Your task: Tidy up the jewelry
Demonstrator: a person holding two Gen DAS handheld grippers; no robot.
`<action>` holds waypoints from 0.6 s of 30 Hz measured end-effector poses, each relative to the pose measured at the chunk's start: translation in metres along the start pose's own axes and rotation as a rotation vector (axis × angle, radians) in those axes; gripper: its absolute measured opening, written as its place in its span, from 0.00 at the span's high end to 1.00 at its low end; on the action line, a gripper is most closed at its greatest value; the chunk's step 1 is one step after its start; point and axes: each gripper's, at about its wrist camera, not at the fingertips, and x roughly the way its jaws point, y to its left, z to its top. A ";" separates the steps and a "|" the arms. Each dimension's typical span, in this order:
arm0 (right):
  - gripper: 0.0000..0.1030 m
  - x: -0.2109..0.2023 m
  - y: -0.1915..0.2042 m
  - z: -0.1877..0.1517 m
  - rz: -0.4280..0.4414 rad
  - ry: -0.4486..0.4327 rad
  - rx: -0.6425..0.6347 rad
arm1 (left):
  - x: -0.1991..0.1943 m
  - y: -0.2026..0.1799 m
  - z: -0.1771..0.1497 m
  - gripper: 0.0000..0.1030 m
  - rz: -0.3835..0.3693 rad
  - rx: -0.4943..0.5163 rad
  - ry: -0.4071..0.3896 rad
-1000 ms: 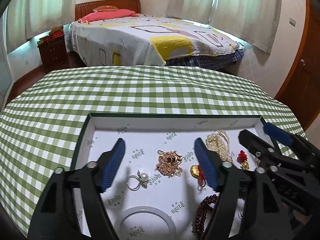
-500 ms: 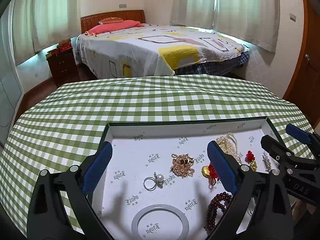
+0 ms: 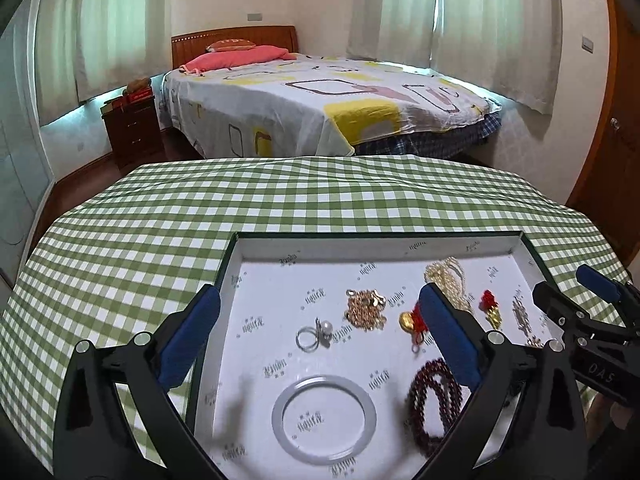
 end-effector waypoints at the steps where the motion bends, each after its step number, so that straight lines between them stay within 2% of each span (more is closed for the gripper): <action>1: 0.18 -0.002 0.000 0.000 0.002 -0.003 0.000 | -0.004 0.000 -0.001 0.06 0.001 -0.002 0.000; 18: 0.18 -0.093 0.021 0.001 0.051 -0.122 -0.037 | -0.104 0.010 -0.003 0.05 0.014 -0.045 -0.082</action>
